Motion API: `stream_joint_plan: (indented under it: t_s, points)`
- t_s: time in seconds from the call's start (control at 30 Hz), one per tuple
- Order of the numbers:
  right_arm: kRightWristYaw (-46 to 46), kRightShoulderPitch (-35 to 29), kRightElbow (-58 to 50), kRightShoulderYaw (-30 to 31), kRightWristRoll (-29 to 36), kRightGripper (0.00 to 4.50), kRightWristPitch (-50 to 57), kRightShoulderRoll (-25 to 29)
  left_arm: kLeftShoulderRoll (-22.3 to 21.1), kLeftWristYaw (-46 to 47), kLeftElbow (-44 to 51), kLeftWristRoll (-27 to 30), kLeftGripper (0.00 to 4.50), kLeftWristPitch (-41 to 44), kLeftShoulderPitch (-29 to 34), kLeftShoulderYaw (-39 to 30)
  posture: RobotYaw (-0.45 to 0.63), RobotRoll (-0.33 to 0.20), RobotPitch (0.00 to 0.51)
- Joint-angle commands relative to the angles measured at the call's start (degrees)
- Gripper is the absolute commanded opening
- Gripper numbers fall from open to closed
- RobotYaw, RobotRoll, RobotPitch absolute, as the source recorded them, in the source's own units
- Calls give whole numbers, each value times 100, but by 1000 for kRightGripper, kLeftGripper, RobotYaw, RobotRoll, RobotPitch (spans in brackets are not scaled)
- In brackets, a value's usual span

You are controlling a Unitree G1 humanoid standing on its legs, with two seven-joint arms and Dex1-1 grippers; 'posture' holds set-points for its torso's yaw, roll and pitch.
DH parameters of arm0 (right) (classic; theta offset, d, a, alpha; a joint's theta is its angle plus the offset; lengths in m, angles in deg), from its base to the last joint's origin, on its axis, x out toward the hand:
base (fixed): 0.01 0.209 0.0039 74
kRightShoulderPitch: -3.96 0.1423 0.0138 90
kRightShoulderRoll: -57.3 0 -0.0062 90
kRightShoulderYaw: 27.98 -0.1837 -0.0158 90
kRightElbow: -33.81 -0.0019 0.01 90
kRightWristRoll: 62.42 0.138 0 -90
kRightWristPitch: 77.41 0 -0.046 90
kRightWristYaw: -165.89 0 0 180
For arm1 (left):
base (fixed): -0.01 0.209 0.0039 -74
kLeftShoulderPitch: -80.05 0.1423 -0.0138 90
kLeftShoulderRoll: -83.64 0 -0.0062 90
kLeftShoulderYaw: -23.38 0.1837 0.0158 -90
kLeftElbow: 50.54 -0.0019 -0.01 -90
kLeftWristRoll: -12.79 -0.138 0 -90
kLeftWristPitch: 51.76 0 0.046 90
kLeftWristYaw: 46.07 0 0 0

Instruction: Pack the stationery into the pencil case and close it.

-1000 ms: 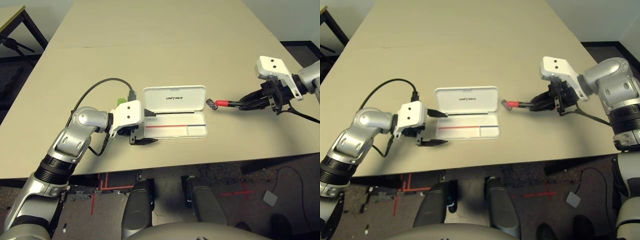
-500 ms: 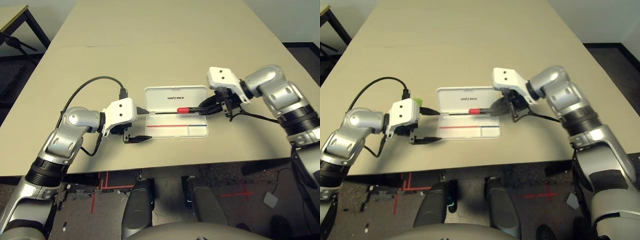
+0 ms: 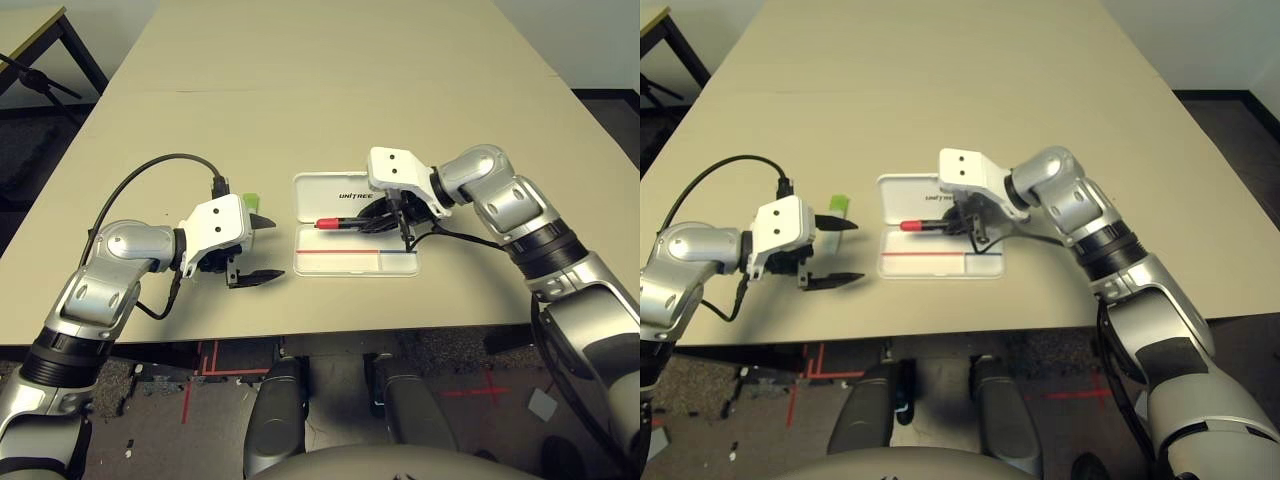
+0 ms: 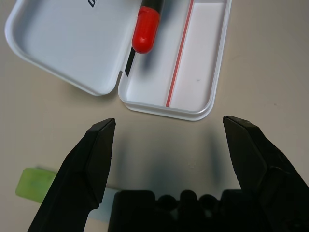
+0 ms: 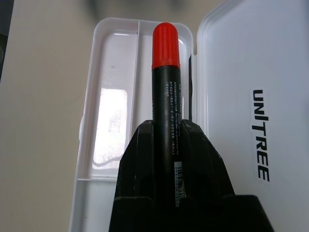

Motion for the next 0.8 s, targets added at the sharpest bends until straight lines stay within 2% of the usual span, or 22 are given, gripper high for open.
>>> stream_joint_plan:
  t_s: [0.03,0.07,0.2,0.27,0.4,0.43,0.63,0.8]
  points:
    - [1,-100,-95,63,-37,547,-58,-9,-53,111,140,54,4500,161,108,-46,163,0,145]
    - [-8,-119,-102,71,-36,547,-74,3,-53,138,133,46,4500,190,104,-46,162,0,146]
    - [-52,-166,-108,79,-10,1943,-75,29,-40,201,73,41,4500,244,51,-32,159,0,146]
    - [-65,-176,-106,76,0,2823,-76,32,-36,217,51,40,4500,250,33,-25,157,0,147]
    - [-149,-193,-108,62,41,4274,-86,69,-21,281,26,70,4500,371,19,-45,154,0,148]
    - [-203,-193,-106,40,79,4486,-71,86,-3,320,6,78,4500,421,2,-61,154,0,148]
    - [-622,-224,-29,-144,363,4486,-590,239,149,716,-19,137,4500,852,-147,-171,157,0,151]
    - [-915,-323,-78,-478,781,4486,-721,419,403,1226,209,390,4500,1660,-327,-398,159,0,153]
